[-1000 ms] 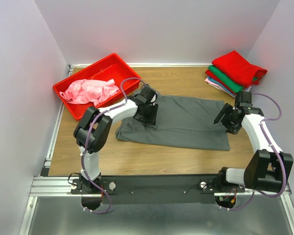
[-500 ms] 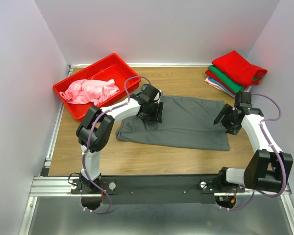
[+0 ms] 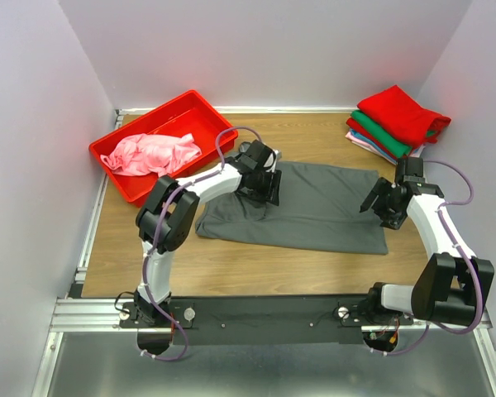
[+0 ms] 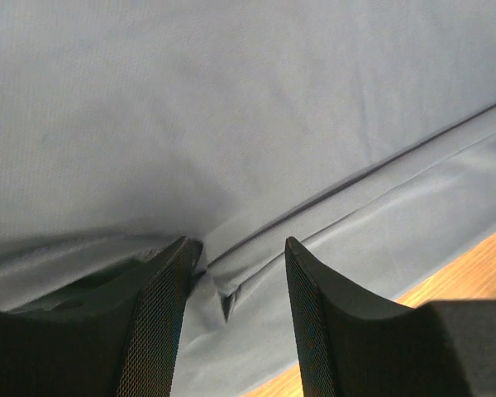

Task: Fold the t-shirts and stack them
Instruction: Fold the tshirt

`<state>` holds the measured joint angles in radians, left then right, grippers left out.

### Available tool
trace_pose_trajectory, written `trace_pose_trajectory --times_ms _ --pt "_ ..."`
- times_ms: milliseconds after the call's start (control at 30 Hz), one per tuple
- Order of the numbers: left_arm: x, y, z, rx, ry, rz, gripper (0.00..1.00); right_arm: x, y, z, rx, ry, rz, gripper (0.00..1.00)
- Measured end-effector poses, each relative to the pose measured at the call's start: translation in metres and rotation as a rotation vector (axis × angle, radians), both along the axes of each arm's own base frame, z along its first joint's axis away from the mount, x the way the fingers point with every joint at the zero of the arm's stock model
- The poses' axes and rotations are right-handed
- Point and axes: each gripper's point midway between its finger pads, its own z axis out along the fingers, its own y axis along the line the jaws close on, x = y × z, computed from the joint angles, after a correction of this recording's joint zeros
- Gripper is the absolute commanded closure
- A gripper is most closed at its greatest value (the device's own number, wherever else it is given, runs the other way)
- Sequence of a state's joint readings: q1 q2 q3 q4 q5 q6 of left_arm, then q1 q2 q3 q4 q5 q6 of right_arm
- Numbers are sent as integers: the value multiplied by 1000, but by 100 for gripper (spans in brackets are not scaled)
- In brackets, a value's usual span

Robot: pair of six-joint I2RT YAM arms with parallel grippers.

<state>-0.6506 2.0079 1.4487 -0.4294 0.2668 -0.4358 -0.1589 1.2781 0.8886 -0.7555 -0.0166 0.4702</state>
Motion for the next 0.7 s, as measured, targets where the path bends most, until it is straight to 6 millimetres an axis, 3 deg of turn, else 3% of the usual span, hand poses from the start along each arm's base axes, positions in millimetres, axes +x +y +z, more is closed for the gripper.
trace_pose_trajectory --times_ms 500,600,700 --pt "13 -30 23 -79 -51 -68 43 0 0 1 -1 -3 1 21" --pt "18 -27 29 -55 -71 -49 42 0 0 1 -2 -3 3 21" --pt "15 -7 34 2 -88 9 36 0 0 1 -3 -3 8 21"
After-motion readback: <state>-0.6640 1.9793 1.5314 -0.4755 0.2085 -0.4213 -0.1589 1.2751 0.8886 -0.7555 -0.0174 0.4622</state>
